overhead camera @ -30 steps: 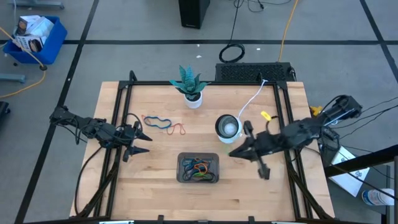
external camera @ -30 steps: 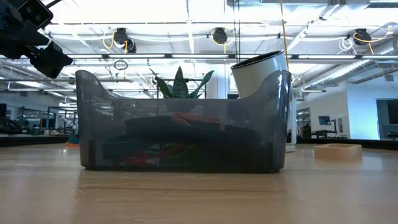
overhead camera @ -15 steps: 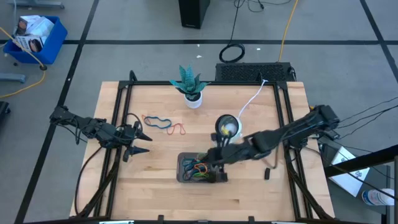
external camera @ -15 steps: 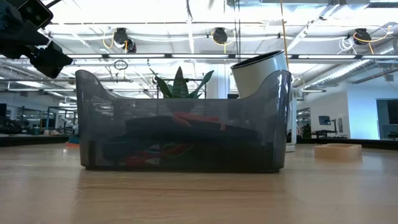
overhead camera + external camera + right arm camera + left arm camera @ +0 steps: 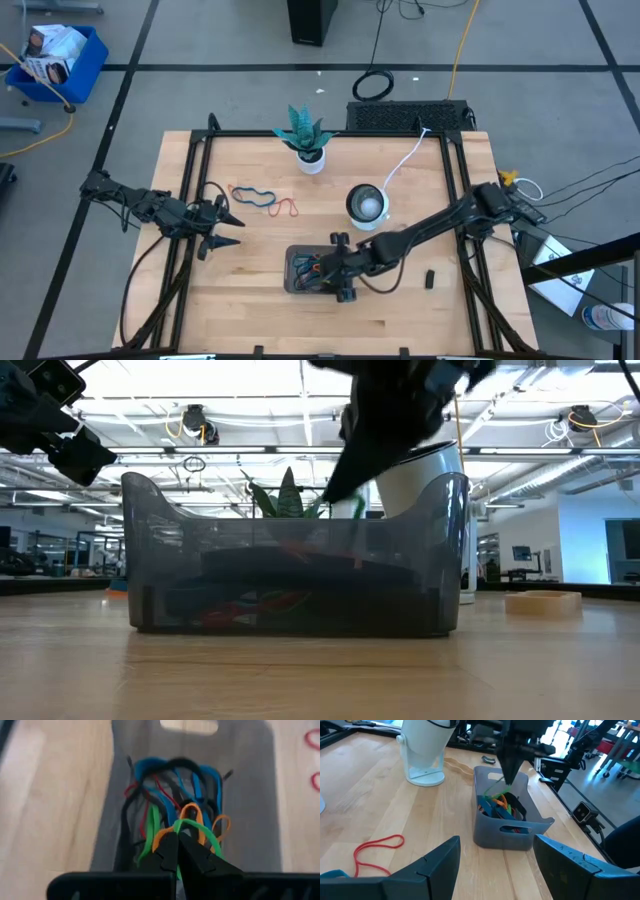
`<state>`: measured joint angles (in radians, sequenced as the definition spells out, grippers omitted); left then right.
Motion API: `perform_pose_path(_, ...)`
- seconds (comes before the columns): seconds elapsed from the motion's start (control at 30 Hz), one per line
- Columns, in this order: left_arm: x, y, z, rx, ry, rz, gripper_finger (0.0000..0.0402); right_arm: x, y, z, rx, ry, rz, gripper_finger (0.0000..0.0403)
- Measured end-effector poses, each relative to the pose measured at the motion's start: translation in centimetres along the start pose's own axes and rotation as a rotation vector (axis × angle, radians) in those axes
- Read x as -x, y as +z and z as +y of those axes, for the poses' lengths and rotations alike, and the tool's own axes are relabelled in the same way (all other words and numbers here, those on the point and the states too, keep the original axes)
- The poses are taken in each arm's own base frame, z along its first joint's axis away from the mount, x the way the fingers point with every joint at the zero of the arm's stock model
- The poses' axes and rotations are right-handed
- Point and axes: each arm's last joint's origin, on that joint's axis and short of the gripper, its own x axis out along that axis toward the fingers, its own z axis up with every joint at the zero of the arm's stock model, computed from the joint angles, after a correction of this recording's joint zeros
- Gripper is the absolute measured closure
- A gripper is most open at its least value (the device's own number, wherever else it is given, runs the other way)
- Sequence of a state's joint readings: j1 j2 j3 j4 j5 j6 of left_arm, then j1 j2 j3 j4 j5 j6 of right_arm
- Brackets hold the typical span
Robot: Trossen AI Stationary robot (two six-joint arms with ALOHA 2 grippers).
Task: Pick and place rubber bands into bin
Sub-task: Put the green rubber band into the gray bin
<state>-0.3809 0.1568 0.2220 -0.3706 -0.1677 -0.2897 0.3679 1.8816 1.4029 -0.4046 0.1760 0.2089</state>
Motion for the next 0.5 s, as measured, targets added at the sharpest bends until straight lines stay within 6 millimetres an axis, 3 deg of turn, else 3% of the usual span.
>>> perform_pose_path(0.17,0.0,-0.01,0.0,0.001,0.0,0.0,0.0144,-1.23,-0.57,0.11,-0.001,0.001,0.039,0.0403)
perform_pose_path(0.5,0.0,0.0,0.0,0.001,0.0,0.001,0.0144,-1.26,-0.58,0.18,-0.002,0.016,0.041,0.0392)
